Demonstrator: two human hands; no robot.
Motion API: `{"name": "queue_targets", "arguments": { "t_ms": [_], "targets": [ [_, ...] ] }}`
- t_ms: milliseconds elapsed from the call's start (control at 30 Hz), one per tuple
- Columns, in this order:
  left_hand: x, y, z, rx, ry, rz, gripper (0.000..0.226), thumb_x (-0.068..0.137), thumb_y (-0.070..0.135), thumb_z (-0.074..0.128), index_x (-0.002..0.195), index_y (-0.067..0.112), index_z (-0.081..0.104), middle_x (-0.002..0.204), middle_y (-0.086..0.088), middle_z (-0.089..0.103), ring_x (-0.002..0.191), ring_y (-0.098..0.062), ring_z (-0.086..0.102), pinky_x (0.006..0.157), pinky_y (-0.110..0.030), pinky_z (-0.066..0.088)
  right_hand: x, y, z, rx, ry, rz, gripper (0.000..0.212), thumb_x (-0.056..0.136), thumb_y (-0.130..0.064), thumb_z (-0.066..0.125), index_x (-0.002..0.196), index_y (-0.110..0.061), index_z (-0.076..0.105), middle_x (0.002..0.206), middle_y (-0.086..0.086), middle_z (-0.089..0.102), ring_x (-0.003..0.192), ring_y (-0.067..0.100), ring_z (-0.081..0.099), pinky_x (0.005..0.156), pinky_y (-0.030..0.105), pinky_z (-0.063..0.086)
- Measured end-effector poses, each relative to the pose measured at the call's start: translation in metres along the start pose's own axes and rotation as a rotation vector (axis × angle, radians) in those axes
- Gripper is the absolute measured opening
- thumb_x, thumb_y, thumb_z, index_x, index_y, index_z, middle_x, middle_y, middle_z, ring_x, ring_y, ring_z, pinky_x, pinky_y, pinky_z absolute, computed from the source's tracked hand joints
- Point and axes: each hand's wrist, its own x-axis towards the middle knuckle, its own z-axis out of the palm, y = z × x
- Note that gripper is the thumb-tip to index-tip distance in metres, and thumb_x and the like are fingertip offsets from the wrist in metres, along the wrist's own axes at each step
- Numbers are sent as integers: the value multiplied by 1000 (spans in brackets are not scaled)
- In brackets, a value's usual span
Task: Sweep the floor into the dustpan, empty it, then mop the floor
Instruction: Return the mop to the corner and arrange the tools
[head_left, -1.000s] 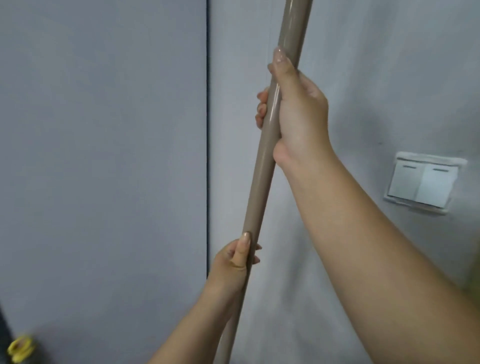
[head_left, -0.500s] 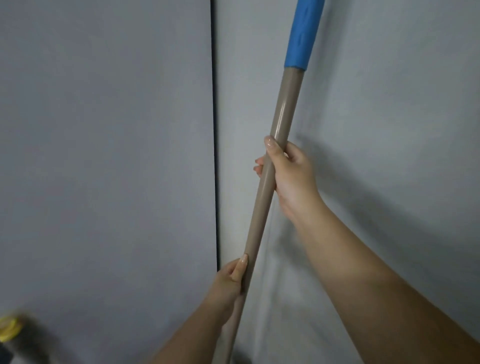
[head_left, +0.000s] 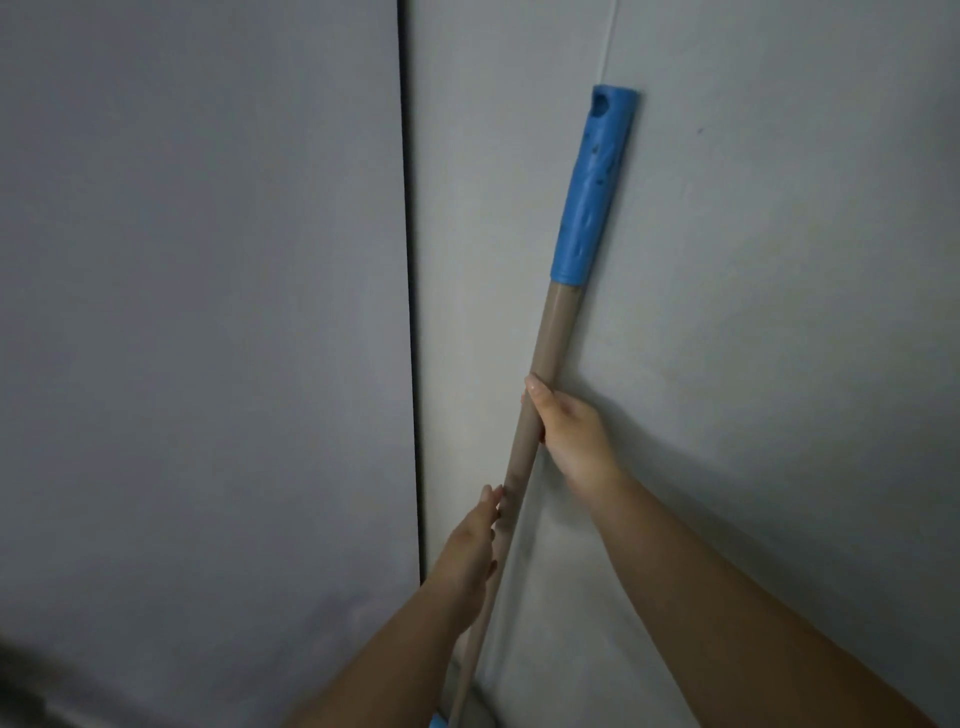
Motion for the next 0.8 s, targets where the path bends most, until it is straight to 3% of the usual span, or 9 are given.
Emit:
{"name": "queue_targets", "arguments": {
  "t_ms": [233, 267, 333, 367, 400, 467, 633, 700, 800],
  "targets": [
    [3, 14, 0, 53, 34, 1, 48, 99, 46, 28, 142, 26, 36, 150, -2, 32, 138, -20, 28, 105, -35, 27, -10, 7, -6, -86, 18, 105, 36, 91, -45, 53, 62, -24, 58, 46, -19, 57, 51, -6, 50, 54, 11, 38],
    [1, 15, -2, 75, 36, 11, 48, 99, 45, 28, 142, 25, 36, 148, -3, 35, 137, -21, 30, 104, -34, 28, -13, 6, -6, -96, 29, 110, 41, 91, -45, 53, 64, -15, 62, 50, -15, 58, 52, -2, 51, 55, 13, 39],
    [-7, 18, -8, 175, 47, 58, 46, 99, 42, 32, 140, 23, 39, 140, -4, 45, 125, -18, 42, 101, -31, 33, -24, 4, -6, -102, 79, 96, 57, 92, -44, 53, 84, 12, 62, 68, 17, 60, 66, 11, 51, 69, 28, 49],
    [-13, 19, -11, 230, 55, 97, 43, 100, 37, 34, 138, 21, 42, 132, -5, 52, 114, -14, 49, 95, -24, 38, -29, 4, -6, -100, 124, 78, 61, 92, -43, 52, 92, 18, 59, 78, 31, 56, 72, 16, 49, 79, 38, 50],
    [-19, 21, -16, 278, 67, 139, 39, 100, 31, 37, 136, 18, 45, 121, -5, 57, 101, -10, 54, 83, -16, 42, -36, 3, -6, -104, 172, 51, 61, 93, -42, 51, 91, 18, 58, 80, 33, 53, 76, 18, 48, 82, 41, 49],
    [-33, 25, -27, 368, 86, 204, 32, 99, 22, 41, 129, 15, 50, 103, -4, 63, 83, -6, 57, 63, -9, 43, -51, 3, -4, -108, 260, 12, 56, 94, -41, 49, 83, 13, 58, 75, 18, 49, 76, 18, 48, 75, 37, 46],
    [-68, 34, -56, 524, 119, 293, 21, 97, 17, 45, 111, 10, 59, 78, -1, 67, 75, -15, 60, 67, -17, 45, -100, 11, 13, -23, 337, 37, 38, 95, -40, 48, 68, -14, 57, 67, -2, 52, 65, 10, 50, 63, 21, 40],
    [-89, 36, -68, 600, 114, 290, 18, 97, 16, 45, 101, 10, 61, 71, 3, 66, 67, -10, 60, 59, -12, 45, -122, 15, 27, 30, 293, 56, 38, 96, -38, 48, 76, -9, 63, 68, -4, 54, 65, 6, 51, 66, 20, 42],
    [-131, 34, -86, 625, 142, 267, 19, 97, 15, 43, 91, 13, 61, 68, 3, 66, 54, 0, 60, 47, -3, 40, -161, 21, 48, 74, 188, 115, 33, 95, -39, 48, 77, -16, 62, 72, -2, 59, 69, 8, 57, 77, 26, 45]
  ]
}}
